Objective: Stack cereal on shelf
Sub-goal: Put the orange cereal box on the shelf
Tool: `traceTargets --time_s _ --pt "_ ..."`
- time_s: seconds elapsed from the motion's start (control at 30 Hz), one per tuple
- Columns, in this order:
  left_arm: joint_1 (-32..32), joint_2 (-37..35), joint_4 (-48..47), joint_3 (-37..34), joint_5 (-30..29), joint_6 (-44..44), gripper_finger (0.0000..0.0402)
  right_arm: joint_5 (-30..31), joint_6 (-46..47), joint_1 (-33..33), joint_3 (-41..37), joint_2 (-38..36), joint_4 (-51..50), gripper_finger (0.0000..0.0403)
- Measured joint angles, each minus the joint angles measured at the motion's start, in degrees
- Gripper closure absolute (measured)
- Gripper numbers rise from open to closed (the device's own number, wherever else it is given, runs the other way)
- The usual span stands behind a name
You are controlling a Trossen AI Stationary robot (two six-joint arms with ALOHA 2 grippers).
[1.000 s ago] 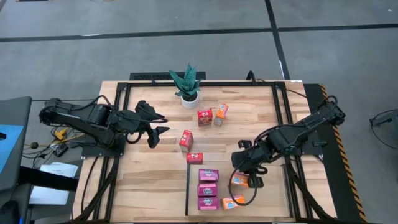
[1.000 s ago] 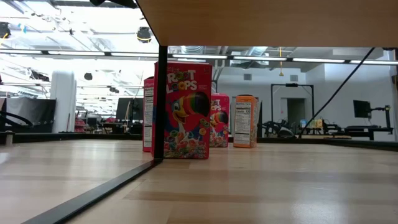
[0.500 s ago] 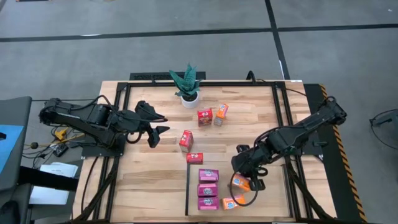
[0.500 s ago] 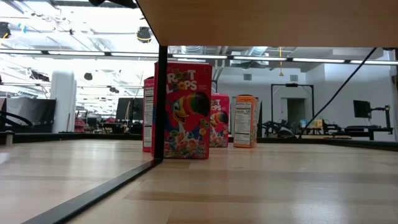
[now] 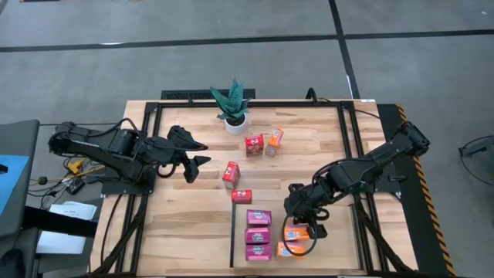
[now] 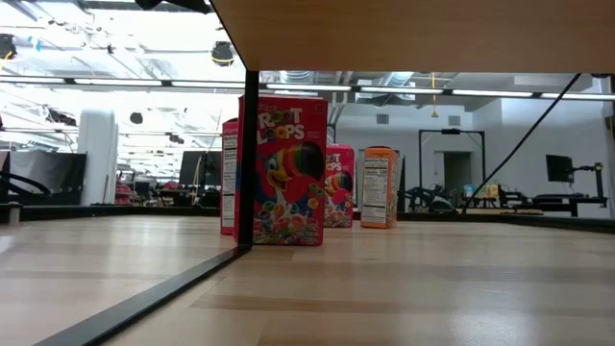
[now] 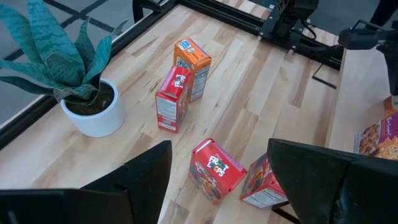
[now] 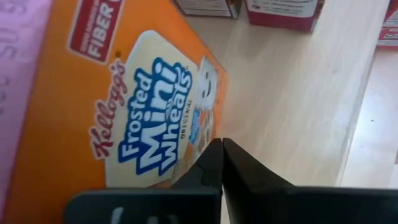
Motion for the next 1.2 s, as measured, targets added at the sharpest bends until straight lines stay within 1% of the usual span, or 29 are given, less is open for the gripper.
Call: traceTargets --time_s 0.13,0.3,0.43,0.67,0.8,0.97,1.2 --pt "0.0 -0.01 0.0 -0.01 0.0 -0.82 0.0146 0.0 0.2 -0.01 0.02 0.0 -0.21 0.0369" --pt "0.0 0.01 0.01 0.0 0.0 -1.28 0.0146 0.06 3.2 0.04 0.02 -0.63 -0.65 0.0383" --pt "0.0 0.01 0.11 -0.01 0.0 -1.59 0.0146 0.57 5.83 1.33 0.09 -2.12 -1.23 0.039" --pt "0.0 0.01 0.49 0.01 -0.68 -1.85 0.0146 2.25 9.99 4.36 0.09 -2.23 -0.98 0.0375" --pt "0.0 -0.01 0.52 -0.01 -0.76 -1.85 0.0146 2.97 10.14 5.48 0.09 -1.86 -0.89 0.038" --pt "0.0 -0.01 0.51 -0.01 -0.88 -1.83 0.0146 6.54 10.1 5.28 0.09 -2.49 -0.87 0.0388" --pt "0.0 0.0 0.5 -0.01 -1.7 -1.83 0.0146 6.61 7.9 4.41 0.11 -2.99 0.19 0.0375"
